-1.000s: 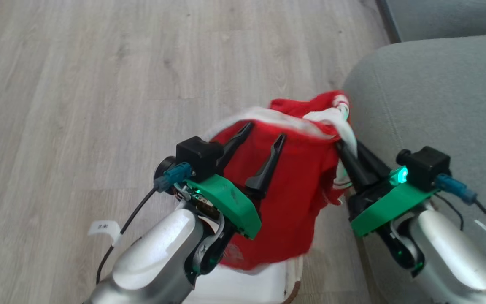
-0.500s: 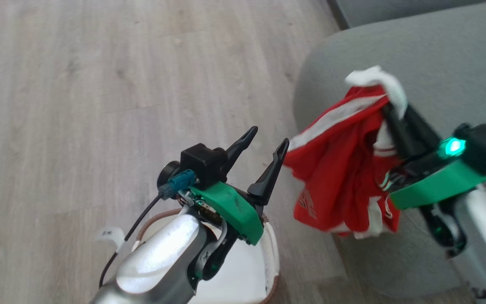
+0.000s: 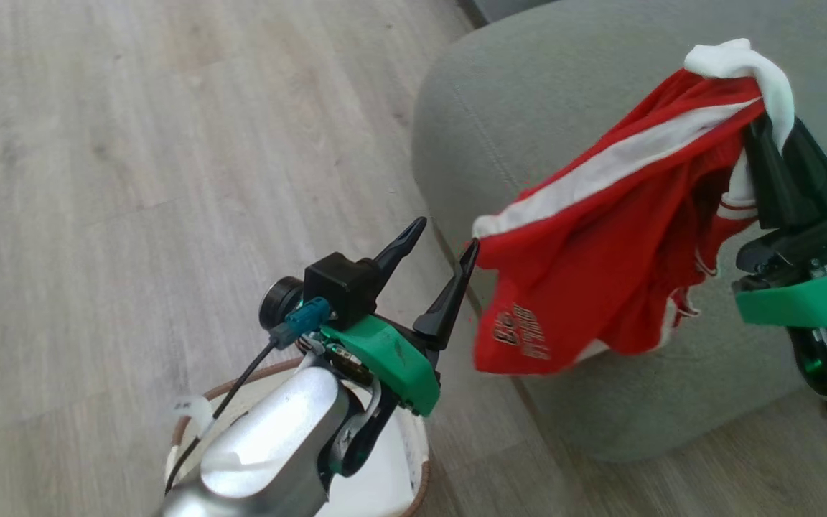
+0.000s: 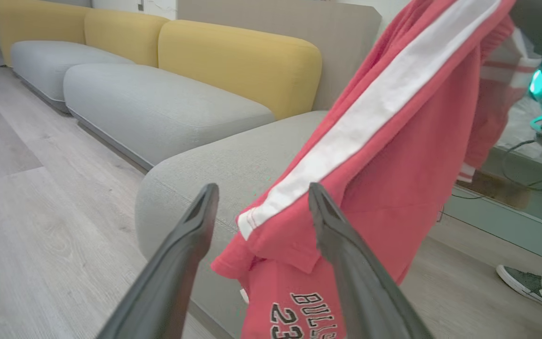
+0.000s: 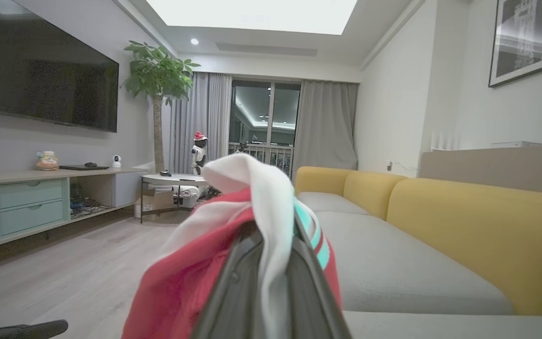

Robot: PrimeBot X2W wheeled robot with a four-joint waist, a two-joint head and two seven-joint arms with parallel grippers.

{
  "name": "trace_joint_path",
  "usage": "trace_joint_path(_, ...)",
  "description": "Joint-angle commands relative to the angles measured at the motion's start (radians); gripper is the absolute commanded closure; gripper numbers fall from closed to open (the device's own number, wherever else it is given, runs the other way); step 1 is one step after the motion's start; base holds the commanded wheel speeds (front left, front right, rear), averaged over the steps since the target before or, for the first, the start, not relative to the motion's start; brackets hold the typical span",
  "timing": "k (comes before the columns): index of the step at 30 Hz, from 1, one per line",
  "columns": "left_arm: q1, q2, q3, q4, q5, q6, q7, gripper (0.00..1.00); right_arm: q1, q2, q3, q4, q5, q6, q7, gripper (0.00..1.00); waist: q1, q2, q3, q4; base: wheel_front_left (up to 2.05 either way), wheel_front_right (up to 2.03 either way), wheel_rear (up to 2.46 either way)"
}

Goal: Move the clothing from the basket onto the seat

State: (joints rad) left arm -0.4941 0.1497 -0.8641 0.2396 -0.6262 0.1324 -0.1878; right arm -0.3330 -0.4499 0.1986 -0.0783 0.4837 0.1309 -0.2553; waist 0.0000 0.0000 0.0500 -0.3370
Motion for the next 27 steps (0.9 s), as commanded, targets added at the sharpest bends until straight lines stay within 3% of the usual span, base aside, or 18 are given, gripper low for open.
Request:
trace_joint_path(1, -0.061, 0.002, 0.032, -0.020, 0.011, 0.001, -0.017, 0.00, 0.002, -0.024, -0.001, -0.044, -0.003, 0.000, -0.006, 1.00, 0.0000, 0.0000, 0.006, -0.033, 0.00, 0.00, 0.00)
trace_joint_path(10, -0.070, -0.009, 0.030, 0.022, 0.022, -0.002, -0.041, 0.00, 0.027, -0.028, -0.015, -0.077, 0.001, 0.000, -0.006, 1.00, 0.0000, 0.0000, 0.011, -0.103, 0.00, 0.00, 0.00)
trace_joint_path(18, -0.073, -0.021, 0.026, 0.043, 0.021, -0.012, -0.051, 0.00, 0.024, -0.031, -0.007, -0.080, 0.013, 0.000, -0.006, 1.00, 0.0000, 0.0000, 0.011, -0.112, 0.00, 0.00, 0.00)
trace_joint_path(27, -0.097, -0.029, 0.015, 0.052, 0.032, -0.010, -0.050, 0.00, -0.108, -0.116, 0.026, -0.009, 0.045, 0.000, -0.006, 1.00, 0.0000, 0.0000, 0.052, -0.082, 0.00, 0.00, 0.00)
